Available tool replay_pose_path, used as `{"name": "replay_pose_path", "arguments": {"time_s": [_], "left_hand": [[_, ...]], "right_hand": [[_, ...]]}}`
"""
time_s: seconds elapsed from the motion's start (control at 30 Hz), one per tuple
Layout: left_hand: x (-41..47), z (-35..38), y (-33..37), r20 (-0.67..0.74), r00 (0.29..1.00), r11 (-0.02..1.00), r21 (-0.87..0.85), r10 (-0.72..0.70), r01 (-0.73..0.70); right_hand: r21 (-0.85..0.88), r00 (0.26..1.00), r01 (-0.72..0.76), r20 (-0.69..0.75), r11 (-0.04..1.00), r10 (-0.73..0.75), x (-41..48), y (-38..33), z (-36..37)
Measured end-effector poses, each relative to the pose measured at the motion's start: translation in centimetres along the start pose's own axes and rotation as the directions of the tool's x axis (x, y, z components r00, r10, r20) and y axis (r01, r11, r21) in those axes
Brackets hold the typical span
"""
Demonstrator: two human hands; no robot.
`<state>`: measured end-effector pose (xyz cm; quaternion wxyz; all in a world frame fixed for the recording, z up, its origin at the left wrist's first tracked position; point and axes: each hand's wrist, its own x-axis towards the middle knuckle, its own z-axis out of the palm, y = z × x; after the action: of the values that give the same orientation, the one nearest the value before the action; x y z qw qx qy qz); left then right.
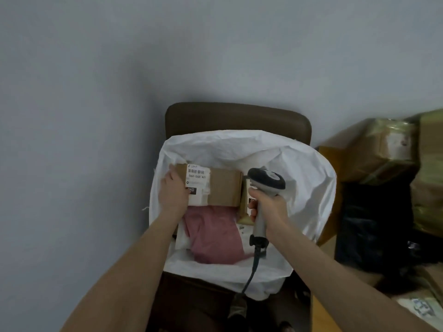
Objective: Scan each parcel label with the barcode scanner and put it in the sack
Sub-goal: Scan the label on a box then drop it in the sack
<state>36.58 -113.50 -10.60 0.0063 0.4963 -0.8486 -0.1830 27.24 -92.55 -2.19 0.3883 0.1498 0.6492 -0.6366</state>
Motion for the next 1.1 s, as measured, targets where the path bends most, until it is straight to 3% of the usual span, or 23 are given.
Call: {"name": "replay_pose_path", "arguments": {"time_s": [0.1, 0.2, 0.27, 0.33, 0.37, 0.43, 0.53, 0.6, 0.67, 0.77, 0.93, 1.0, 1.1], "left_hand": [[-1.3, 2.0, 0.1, -0.069, 0.988, 0.982, 0.135, 0.141, -0.131], [-1.9, 3.2, 0.1, -0.017, 0.991, 0.991, -0.011, 0.136, -0.136], [-1.1, 2.9, -0.3, -0.174, 0.983, 0.992, -0.103, 0.059, -0.078], [0.4, 1.4, -1.4, -0.287, 0.945, 0.973, -0.212, -0.153, 0.094], [1.5, 0.8, -2.6, -0.261, 0.93, 0.946, -0.265, -0.259, 0.189], [3.5, 0.2, -5.2, -0.08, 0.919, 0.874, -0.349, -0.386, 0.337], [4.4, 0.3, -7.0, 0.259, 0.885, 0.724, -0.509, -0.386, 0.465], [4.6, 0.1, -7.1, 0.327, 0.864, 0.586, -0.638, -0.382, 0.5], [5.2, -1.1, -7.2, 0.254, 0.875, 0.482, -0.754, -0.411, 0.446], [6.5, -4.9, -7.7, -0.071, 0.877, 0.541, -0.809, -0.475, 0.228], [7.3, -10.2, -7.6, -0.446, 0.77, 0.666, -0.745, -0.457, -0.037], [6.7, -10.1, -7.9, -0.469, 0.776, 0.718, -0.696, -0.422, -0.031], [5.2, -9.3, -8.4, -0.36, 0.87, 0.765, -0.643, -0.338, 0.031]], "right_hand": [[-0.036, 0.999, -0.034, -0.004, 0.999, 0.034, 1.5, 1.3, 0.6], [-0.068, 0.998, -0.064, 0.022, 0.996, 0.066, 2.7, 2.6, 1.6], [-0.109, 0.995, -0.078, 0.049, 0.991, 0.084, 3.5, 3.4, 2.4], [-0.137, 0.996, -0.048, 0.066, 0.989, 0.057, 4.5, 4.2, 3.2], [-0.162, 0.997, -0.013, 0.079, 0.987, 0.026, 5.0, 4.5, 3.8], [-0.231, 0.992, 0.048, 0.128, 0.972, -0.018, 6.0, 5.1, 5.2], [-0.33, 0.973, 0.088, 0.229, 0.94, -0.011, 7.6, 6.6, 7.6], [-0.416, 0.964, 0.11, 0.266, 0.903, 0.004, 8.7, 8.2, 8.8], [-0.478, 0.96, 0.143, 0.281, 0.867, -0.004, 9.4, 9.4, 9.7], [-0.544, 0.943, 0.221, 0.33, 0.81, -0.037, 10.2, 10.1, 11.7], [-0.641, 0.927, 0.2, 0.368, 0.741, 0.069, 15.1, 11.8, 16.0], [-0.665, 0.908, 0.2, 0.402, 0.719, 0.12, 15.4, 11.7, 17.8], [-0.671, 0.896, 0.199, 0.42, 0.714, 0.144, 14.5, 10.7, 19.1]]}}
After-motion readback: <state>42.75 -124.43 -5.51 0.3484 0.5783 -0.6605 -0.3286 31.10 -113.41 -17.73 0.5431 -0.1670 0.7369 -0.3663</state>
